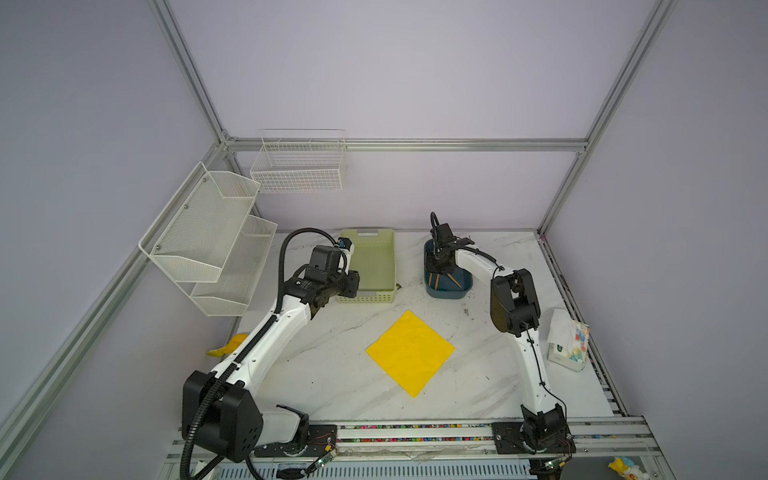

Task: Place the utensils on the paper napkin and roll it up
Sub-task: 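Lower the right gripper into the teal tub and grasp the yellow spoon, then lift the yellow spoon high with the right gripper while the left gripper approaches it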

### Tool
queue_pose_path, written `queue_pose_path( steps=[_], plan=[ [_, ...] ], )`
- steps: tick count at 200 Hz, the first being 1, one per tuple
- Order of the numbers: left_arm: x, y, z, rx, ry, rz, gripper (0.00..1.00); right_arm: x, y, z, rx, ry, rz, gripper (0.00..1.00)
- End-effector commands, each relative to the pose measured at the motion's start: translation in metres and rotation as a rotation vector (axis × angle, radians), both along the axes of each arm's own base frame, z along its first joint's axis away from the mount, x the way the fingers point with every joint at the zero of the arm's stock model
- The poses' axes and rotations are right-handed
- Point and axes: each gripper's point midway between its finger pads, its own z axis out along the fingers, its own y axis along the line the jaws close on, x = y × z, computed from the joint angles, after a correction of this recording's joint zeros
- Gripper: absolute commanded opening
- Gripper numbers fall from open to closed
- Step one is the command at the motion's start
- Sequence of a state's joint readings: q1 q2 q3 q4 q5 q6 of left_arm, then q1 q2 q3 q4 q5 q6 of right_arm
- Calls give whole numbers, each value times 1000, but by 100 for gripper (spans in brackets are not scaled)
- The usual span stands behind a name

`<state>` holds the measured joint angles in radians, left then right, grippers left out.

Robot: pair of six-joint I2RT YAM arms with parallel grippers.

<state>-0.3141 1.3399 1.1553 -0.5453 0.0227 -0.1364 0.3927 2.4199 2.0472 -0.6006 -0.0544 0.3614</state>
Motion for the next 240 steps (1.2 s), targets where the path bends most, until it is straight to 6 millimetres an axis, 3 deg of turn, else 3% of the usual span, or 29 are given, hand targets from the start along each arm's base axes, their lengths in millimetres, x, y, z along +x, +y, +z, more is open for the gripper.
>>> queue_pose_path(
  steps=[1, 90, 139, 159, 184, 240],
  plan=[
    [-1, 1, -2, -11, -18, -10, 42, 1, -9, -9, -43, 24, -29, 21],
    [-1, 6, -2, -4, -20, 4, 42, 17, -18, -23, 0, 31, -61, 17],
    [-1, 6, -2, -7, -23, 2, 42, 22, -15, -14, 17, 7, -61, 9],
    [-1, 5, 0, -11, -30, -1, 42, 25, -15, 2, 29, -26, -62, 6],
    [-1, 1, 13, -37, -56, -17, 42, 26, -14, 37, 57, -101, -57, 4],
    [-3, -42, 54, -253, -106, -176, 42, 14, -16, 109, 124, -250, -32, 2]
  ],
)
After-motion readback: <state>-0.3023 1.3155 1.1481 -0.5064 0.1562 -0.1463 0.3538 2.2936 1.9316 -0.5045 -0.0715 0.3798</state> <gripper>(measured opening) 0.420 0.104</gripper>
